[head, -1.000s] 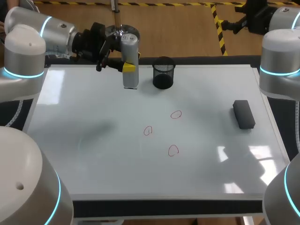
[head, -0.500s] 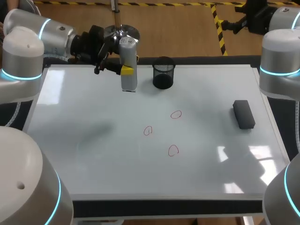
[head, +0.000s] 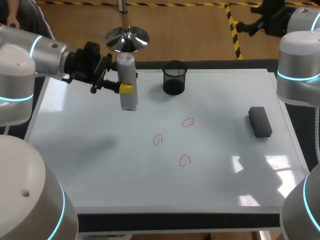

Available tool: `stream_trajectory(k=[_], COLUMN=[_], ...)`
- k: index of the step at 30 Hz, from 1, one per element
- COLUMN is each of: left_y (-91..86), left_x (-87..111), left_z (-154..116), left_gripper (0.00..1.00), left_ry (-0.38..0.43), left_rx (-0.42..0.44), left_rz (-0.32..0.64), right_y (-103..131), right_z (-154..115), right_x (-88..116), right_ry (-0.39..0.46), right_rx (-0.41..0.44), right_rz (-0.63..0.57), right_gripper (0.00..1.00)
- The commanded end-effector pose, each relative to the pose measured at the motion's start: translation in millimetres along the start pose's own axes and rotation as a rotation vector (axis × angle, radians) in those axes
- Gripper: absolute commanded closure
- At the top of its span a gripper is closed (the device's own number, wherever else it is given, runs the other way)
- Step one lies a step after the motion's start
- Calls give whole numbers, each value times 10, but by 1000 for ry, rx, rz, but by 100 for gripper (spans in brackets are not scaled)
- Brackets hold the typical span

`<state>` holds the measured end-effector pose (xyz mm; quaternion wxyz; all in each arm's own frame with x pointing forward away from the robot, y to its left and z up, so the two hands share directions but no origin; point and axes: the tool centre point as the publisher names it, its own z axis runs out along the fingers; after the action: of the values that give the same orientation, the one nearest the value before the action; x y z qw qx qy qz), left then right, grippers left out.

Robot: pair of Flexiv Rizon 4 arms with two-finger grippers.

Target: Pick up the inspection probe, press it on each red-marked spot on the whiteboard one by one, put down the probe, pick up the eraser, and wipe off all the red marks.

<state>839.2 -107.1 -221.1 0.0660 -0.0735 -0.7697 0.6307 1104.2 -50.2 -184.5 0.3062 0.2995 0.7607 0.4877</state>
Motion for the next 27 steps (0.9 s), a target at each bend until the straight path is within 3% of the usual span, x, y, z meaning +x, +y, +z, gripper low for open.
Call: stream_trajectory(k=[1,12,27], left_y=[119,265,371], left_x=[132,188,225], left_z=[46,166,584], left_gripper=[100,100,100], left_ry=[-46,-58,-14], left_rx=[13,36,48], left_rz=[-4,-26,-23], right_y=[0,0,0], right_z=[0,0,0], right_x=[0,0,0], right_ry=[0,0,0], right_rx=[0,0,0], right_rz=[0,0,0], right_gripper=[0,0,0])
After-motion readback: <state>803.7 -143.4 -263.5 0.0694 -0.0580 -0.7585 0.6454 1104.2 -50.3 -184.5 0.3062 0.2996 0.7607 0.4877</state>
